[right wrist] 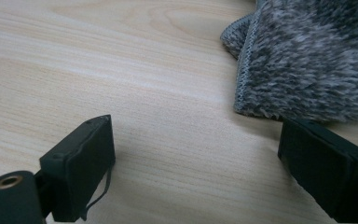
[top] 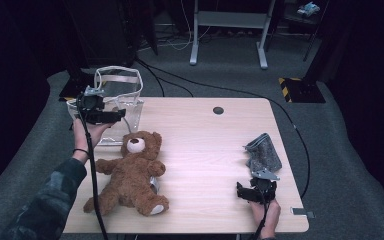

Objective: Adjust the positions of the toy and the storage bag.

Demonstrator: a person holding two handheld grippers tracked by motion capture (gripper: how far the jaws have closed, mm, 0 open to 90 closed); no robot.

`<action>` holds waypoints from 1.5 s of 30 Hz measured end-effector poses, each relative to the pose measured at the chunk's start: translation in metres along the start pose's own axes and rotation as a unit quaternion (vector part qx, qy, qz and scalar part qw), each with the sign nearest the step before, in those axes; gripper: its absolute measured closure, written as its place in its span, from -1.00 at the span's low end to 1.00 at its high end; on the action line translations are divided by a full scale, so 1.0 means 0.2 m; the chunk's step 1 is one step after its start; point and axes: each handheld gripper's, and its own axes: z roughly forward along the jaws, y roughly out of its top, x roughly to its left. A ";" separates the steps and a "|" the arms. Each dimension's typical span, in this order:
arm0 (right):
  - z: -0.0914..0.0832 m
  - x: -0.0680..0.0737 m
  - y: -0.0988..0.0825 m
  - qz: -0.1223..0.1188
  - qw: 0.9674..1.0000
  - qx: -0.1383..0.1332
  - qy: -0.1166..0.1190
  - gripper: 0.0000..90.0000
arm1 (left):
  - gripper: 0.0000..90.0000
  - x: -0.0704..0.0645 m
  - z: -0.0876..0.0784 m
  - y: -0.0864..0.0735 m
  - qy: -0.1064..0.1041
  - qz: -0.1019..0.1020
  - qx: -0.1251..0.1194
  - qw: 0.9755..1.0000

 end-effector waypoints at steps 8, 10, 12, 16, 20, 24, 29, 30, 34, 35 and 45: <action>0.00 0.00 0.00 0.000 1.000 0.000 0.000 -0.78 | -0.55 0.04 0.08 0.08 0.030 0.001 0.006 1.000; 0.00 0.00 0.00 -0.001 1.000 0.000 0.000 -0.78 | -0.47 0.05 0.10 0.08 0.039 0.002 0.007 0.999; 0.00 0.00 0.00 0.000 1.000 0.000 0.000 -0.78 | -0.45 0.06 0.13 0.09 0.048 0.004 0.009 0.999; 0.00 0.00 0.00 0.000 1.000 -0.001 0.000 -0.78 | -0.35 0.08 0.17 0.09 0.055 0.009 0.007 0.998; 0.00 0.00 0.00 0.000 1.000 -0.001 0.000 -0.78 | -0.26 0.09 0.19 0.09 0.057 0.000 0.007 0.998; 0.00 0.00 0.00 0.000 1.000 0.000 0.000 -0.78 | -0.10 0.10 0.21 0.08 0.062 0.003 0.014 0.998; 0.00 0.00 0.00 0.000 1.000 -0.001 0.000 -0.78 | 0.04 0.11 0.23 0.07 0.064 0.002 0.024 0.998; 0.00 0.00 0.00 0.000 1.000 -0.001 0.000 -0.78 | 0.05 0.11 0.24 0.07 0.064 0.004 0.026 0.998; 0.00 0.00 0.00 0.000 1.000 -0.001 0.000 -0.78 | 0.17 0.11 0.25 0.07 0.059 0.004 0.023 0.998; 0.00 0.00 0.00 0.000 1.000 -0.001 0.000 -0.78 | 0.23 0.10 0.26 0.07 0.058 0.005 0.023 0.998; 0.00 0.00 0.00 0.000 1.000 -0.001 0.000 -0.78 | 0.45 0.11 0.29 0.08 0.044 -0.010 0.011 0.999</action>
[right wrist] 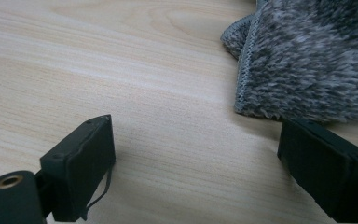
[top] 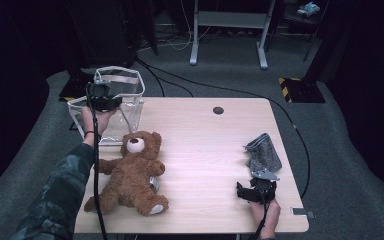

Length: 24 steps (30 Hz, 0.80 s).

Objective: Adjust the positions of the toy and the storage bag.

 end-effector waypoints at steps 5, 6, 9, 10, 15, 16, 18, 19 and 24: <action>0.00 0.00 0.00 0.000 1.000 0.000 0.000 -0.78 | 0.47 -0.02 0.02 0.02 -0.005 -0.003 0.001 1.000; 0.00 0.00 0.00 0.000 1.000 0.000 0.000 -0.78 | 0.47 -0.03 0.03 0.02 -0.007 0.000 0.000 1.000; 0.00 0.00 0.00 0.000 1.000 0.000 0.000 -0.78 | 0.49 -0.06 0.04 0.04 -0.011 0.001 -0.001 1.000; 0.00 0.00 0.00 0.000 1.000 0.000 0.000 -0.78 | 0.50 -0.07 0.05 0.04 -0.013 0.005 0.000 1.000; 0.00 0.00 0.00 -0.001 1.000 0.000 0.000 -0.77 | 0.56 -0.13 0.07 0.07 -0.028 0.011 -0.001 1.000; 0.00 0.00 0.00 0.000 1.000 0.000 0.000 -0.78 | 0.57 -0.14 0.07 0.07 -0.032 0.014 0.001 0.999; 0.00 0.00 0.00 -0.001 1.000 0.000 0.000 -0.77 | 0.60 -0.17 0.08 0.08 -0.037 0.020 -0.001 0.999; 0.00 0.00 0.00 -0.001 1.000 -0.001 0.000 -0.77 | 0.62 -0.18 0.08 0.08 -0.040 0.024 -0.002 0.999; 0.00 0.00 0.00 -0.001 1.000 -0.001 0.000 -0.77 | 0.69 -0.21 0.10 0.10 -0.056 0.027 -0.004 0.998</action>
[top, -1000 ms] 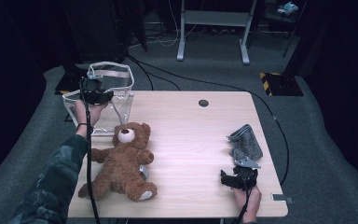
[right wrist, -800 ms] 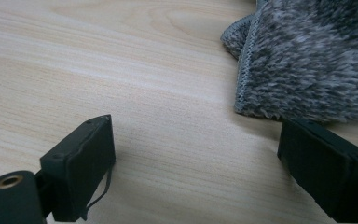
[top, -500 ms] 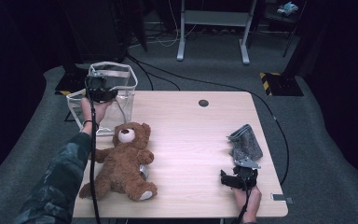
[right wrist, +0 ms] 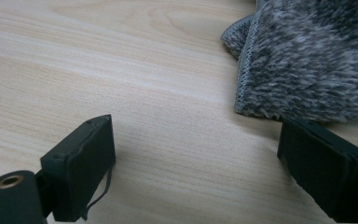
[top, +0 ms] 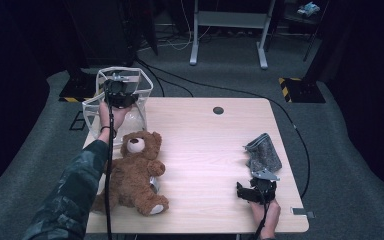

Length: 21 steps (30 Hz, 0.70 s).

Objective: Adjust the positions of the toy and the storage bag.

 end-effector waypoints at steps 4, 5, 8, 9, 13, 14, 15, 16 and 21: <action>0.00 0.00 0.00 0.000 1.000 0.000 0.000 -0.77 | 0.69 -0.03 0.01 0.01 -0.005 0.009 0.001 1.000; 0.00 0.00 0.00 0.000 1.000 0.000 0.000 -0.77 | 0.68 -0.03 0.01 0.01 -0.005 0.011 0.002 1.000; 0.00 0.00 0.00 -0.001 1.000 0.000 -0.001 -0.77 | 0.54 -0.02 0.00 0.01 0.008 0.016 0.008 1.000; 0.00 0.00 0.00 -0.001 1.000 0.000 -0.001 -0.77 | 0.45 -0.02 0.00 0.00 0.010 0.013 0.011 1.000; 0.00 0.00 0.00 -0.001 1.000 0.001 -0.001 -0.77 | 0.12 0.00 -0.01 -0.01 0.020 0.010 0.013 1.000; 0.00 0.00 0.00 -0.001 1.000 0.001 -0.001 -0.77 | 0.05 -0.01 -0.01 0.00 0.027 0.012 0.007 1.000; 0.00 0.00 0.00 -0.001 1.000 0.001 -0.001 -0.77 | 0.06 -0.01 -0.01 0.01 0.021 0.024 0.011 0.999; 0.00 0.00 0.00 0.000 1.000 0.001 0.000 -0.77 | 0.06 -0.02 0.00 0.01 0.021 0.030 0.009 0.999; 0.00 0.00 0.00 0.000 1.000 0.000 0.000 -0.77 | 0.07 -0.07 0.06 0.05 0.042 0.046 0.037 0.997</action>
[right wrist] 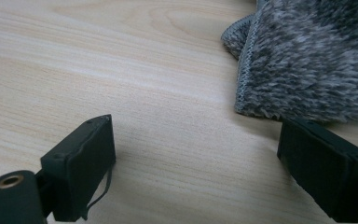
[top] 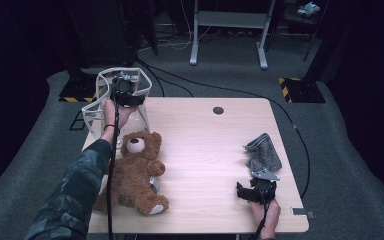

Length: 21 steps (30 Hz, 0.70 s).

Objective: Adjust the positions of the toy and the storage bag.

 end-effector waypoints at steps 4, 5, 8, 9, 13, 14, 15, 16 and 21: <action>0.00 0.00 0.00 0.000 1.000 0.000 0.000 -0.77 | 0.54 0.00 0.04 0.01 -0.001 -0.001 0.006 1.000; 0.00 0.00 0.00 0.000 1.000 0.000 0.000 -0.77 | 0.65 -0.01 0.04 0.01 -0.001 -0.003 -0.003 1.000; 0.00 0.00 0.00 0.000 1.000 0.000 0.001 -0.77 | 0.80 -0.01 0.04 0.01 -0.004 0.005 -0.011 1.000; 0.00 0.00 0.00 -0.001 1.000 0.000 -0.001 -0.77 | 0.81 -0.01 0.04 0.01 -0.009 0.006 -0.016 1.000; 0.00 0.00 0.00 -0.002 1.000 0.000 0.000 -0.77 | 0.83 -0.03 0.04 0.00 -0.020 0.016 -0.025 0.999; 0.00 0.00 0.00 -0.001 1.000 0.000 0.000 -0.77 | 0.83 -0.04 0.04 0.00 -0.024 0.018 -0.029 0.999; 0.00 0.00 0.00 -0.001 1.000 0.000 0.000 -0.77 | 0.83 -0.05 0.04 0.00 -0.028 0.022 -0.031 0.999; 0.00 0.00 0.00 -0.001 1.000 0.000 0.000 -0.77 | 0.82 -0.06 0.05 0.01 -0.032 0.025 -0.033 0.999; 0.00 0.00 0.00 -0.003 1.000 -0.001 0.000 -0.77 | 0.38 -0.06 0.02 0.01 -0.031 0.027 -0.033 0.999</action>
